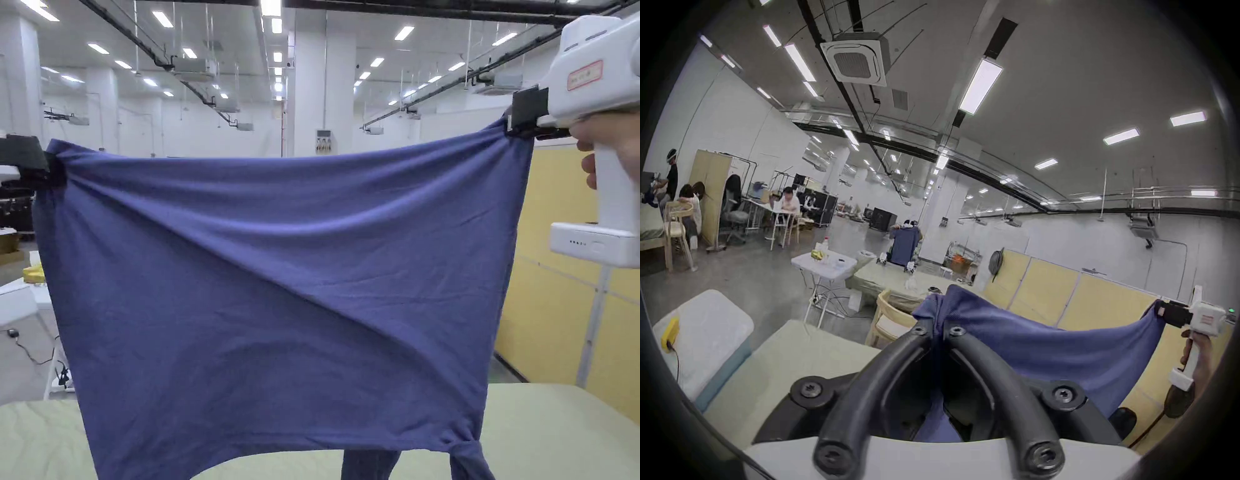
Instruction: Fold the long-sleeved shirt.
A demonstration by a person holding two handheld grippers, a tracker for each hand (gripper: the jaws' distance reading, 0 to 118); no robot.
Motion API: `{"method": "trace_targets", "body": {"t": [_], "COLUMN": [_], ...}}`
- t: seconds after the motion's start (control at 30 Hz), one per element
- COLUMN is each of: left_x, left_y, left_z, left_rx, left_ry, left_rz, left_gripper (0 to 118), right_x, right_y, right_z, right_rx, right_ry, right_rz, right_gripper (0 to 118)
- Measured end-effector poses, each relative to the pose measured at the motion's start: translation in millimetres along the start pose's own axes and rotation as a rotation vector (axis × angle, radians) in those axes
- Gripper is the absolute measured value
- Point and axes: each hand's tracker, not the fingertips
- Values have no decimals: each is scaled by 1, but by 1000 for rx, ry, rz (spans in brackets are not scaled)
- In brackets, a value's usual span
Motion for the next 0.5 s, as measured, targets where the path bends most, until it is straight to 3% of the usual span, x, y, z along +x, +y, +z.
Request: {"method": "trace_targets", "body": {"t": [0.13, 0.5], "left_x": [32, 40], "left_y": [10, 48], "left_z": [-22, -120], "left_rx": [21, 56], "left_ry": [38, 107], "left_rz": [-45, -94], "left_gripper": [3, 3], "right_x": [-7, -20], "right_y": [28, 65], "right_z": [-45, -135], "right_rx": [-1, 28], "right_ry": [-18, -91], "right_rz": [0, 27], "right_gripper": [12, 12]}}
